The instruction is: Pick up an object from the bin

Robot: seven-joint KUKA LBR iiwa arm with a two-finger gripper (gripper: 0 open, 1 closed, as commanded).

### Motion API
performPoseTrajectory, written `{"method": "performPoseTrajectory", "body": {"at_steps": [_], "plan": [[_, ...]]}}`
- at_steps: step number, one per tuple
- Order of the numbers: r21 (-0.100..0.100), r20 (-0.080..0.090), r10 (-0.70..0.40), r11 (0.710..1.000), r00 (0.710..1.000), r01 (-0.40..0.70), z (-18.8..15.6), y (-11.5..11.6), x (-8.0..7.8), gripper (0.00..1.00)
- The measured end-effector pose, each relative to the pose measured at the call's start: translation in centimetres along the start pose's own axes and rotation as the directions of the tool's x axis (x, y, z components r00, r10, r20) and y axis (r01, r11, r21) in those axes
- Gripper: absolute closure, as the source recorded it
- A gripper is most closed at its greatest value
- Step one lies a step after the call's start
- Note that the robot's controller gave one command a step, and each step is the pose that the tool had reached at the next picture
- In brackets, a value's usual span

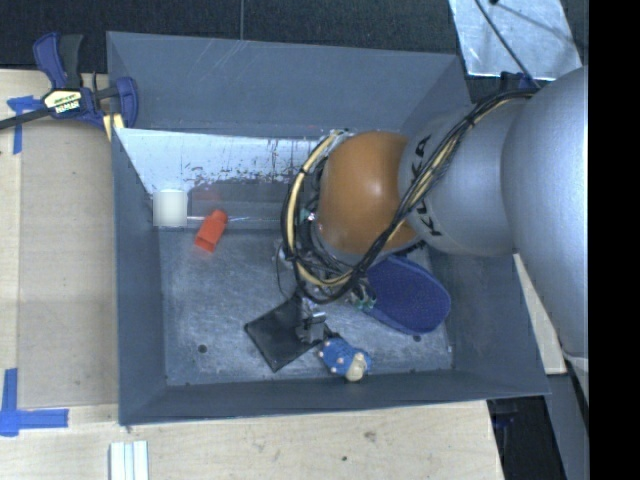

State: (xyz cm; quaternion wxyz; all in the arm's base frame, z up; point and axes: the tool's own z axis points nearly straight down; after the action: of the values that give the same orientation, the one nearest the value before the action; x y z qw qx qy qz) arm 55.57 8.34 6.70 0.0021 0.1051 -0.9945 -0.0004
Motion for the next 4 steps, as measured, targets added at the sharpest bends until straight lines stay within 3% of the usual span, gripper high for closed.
{"method": "performPoseTrajectory", "body": {"at_steps": [1, 2, 3, 4], "plan": [[0.003, 0.010, -0.349, 0.937, 0.937, 0.349, -3.4, 4.6, -1.7, 0.00], [0.003, 0.004, -0.253, 0.967, 0.967, 0.253, -4.1, 1.3, -1.0, 0.00], [0.002, 0.002, -0.390, 0.921, 0.921, 0.390, -0.2, 2.9, -1.2, 0.00], [0.002, 0.004, -0.386, 0.923, 0.923, 0.385, -0.2, 2.8, -1.2, 0.00]]}}
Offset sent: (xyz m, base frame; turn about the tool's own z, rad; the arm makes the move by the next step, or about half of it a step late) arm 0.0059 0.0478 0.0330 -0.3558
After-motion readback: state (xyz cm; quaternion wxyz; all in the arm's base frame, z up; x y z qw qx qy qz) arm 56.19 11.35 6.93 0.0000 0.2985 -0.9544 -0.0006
